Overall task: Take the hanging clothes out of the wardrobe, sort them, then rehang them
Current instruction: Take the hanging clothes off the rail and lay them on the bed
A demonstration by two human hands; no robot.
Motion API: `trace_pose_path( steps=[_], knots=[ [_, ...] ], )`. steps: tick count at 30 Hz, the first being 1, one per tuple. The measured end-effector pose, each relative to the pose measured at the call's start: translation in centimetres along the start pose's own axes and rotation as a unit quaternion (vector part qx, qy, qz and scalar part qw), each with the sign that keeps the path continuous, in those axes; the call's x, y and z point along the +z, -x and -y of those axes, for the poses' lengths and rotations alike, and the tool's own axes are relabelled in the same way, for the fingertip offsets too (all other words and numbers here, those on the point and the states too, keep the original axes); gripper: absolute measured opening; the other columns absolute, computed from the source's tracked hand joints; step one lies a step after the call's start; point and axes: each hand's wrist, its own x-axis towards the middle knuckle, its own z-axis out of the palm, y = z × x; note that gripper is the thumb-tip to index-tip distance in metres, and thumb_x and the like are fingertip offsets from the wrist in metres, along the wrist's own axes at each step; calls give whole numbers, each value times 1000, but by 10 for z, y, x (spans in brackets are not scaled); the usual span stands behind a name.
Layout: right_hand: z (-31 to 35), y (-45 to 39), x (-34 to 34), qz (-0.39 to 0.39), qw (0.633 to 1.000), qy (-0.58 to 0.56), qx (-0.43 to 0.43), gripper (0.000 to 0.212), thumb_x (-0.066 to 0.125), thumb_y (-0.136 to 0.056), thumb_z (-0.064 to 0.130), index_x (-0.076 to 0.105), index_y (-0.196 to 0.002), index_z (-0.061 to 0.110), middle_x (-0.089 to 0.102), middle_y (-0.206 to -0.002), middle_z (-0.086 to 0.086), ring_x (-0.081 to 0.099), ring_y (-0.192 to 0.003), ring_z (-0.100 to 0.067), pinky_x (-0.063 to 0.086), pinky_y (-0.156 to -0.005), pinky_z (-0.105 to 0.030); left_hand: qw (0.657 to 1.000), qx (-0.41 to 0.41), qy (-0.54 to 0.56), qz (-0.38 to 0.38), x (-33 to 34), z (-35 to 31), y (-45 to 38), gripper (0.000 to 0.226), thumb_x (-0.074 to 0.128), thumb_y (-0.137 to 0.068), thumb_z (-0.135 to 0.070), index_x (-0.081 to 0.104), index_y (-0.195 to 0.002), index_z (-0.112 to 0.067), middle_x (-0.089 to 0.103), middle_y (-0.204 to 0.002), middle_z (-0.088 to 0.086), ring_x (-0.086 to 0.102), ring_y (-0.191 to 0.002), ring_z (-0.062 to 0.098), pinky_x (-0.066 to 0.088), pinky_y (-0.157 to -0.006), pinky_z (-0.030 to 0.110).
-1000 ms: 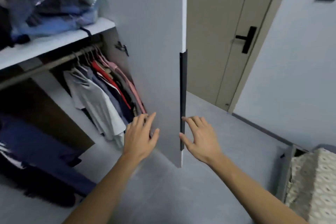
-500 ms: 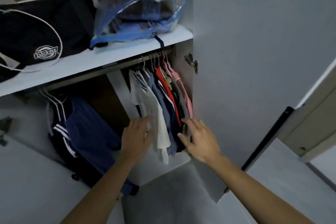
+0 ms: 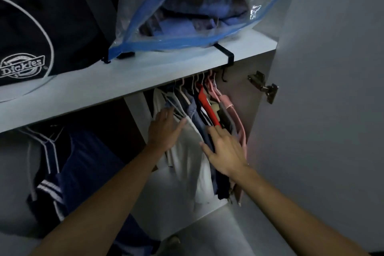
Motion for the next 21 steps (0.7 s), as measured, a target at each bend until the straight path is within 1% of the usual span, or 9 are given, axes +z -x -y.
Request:
trace_pose_path(
  steps=[2, 4, 7, 10, 14, 16, 18, 21],
  knots=[
    [6, -23, 18, 1, 1000, 5, 5, 49, 46, -104, 51, 47, -143, 21, 60, -130, -2, 58, -115, -26, 47, -89, -42, 1000, -4, 12, -1, 5, 11, -28, 94, 30, -94, -79, 30, -161, -13, 35, -164, 14, 36, -148, 34, 44, -109, 51],
    [13, -42, 37, -14, 1000, 21, 4, 47, 48, -103, 50, 49, -139, 21, 61, -128, -3, 58, -114, -27, 49, -91, -43, 999, -6, 30, -11, 12, 23, -53, 106, 25, -85, -86, 28, -162, -14, 35, -163, 16, 37, -148, 35, 45, -109, 52],
    [19, -63, 60, -79, 994, 73, 17, 42, 56, -98, 44, 55, -130, 16, 61, -120, -6, 56, -108, -29, 50, -84, -44, 999, 4, 46, -25, 22, 36, -81, 110, 31, -81, -90, 26, -161, -15, 37, -160, 19, 39, -145, 37, 46, -110, 52],
    [20, -74, 77, -123, 984, 127, 29, 40, 60, -96, 41, 59, -127, 15, 60, -116, -5, 53, -104, -29, 45, -79, -44, 997, 31, 59, -42, 29, 42, -94, 108, 44, -81, -87, 30, -159, -15, 42, -156, 18, 44, -141, 37, 47, -108, 49],
    [10, -82, 92, -172, 972, 158, 16, 32, 64, -96, 38, 61, -117, 14, 64, -102, -4, 50, -93, -30, 38, -71, -43, 992, 51, 77, -80, 38, 46, -98, 106, 46, -77, -88, 39, -152, -14, 51, -145, 18, 49, -132, 37, 49, -102, 47],
    [2, -87, 95, -196, 967, 162, 7, 25, 63, -97, 37, 62, -108, 15, 65, -95, -3, 49, -89, -30, 34, -70, -42, 990, 53, 86, -97, 39, 45, -96, 103, 49, -76, -88, 42, -148, -14, 52, -142, 16, 51, -130, 36, 50, -100, 47],
    [-3, -93, 95, -205, 965, 163, 5, 21, 60, -99, 37, 62, -98, 16, 67, -88, -2, 50, -87, -30, 30, -69, -41, 988, 59, 81, -120, 37, 45, -96, 100, 52, -76, -88, 48, -141, -12, 56, -135, 15, 54, -124, 36, 51, -97, 45],
    [-9, -100, 92, -200, 967, 156, 5, 26, 50, -103, 38, 61, -92, 17, 68, -81, -1, 54, -86, -30, 33, -70, -41, 986, 54, 76, -136, 33, 43, -94, 97, 52, -74, -89, 54, -128, -9, 60, -125, 14, 58, -115, 36, 52, -91, 44]
  ],
)
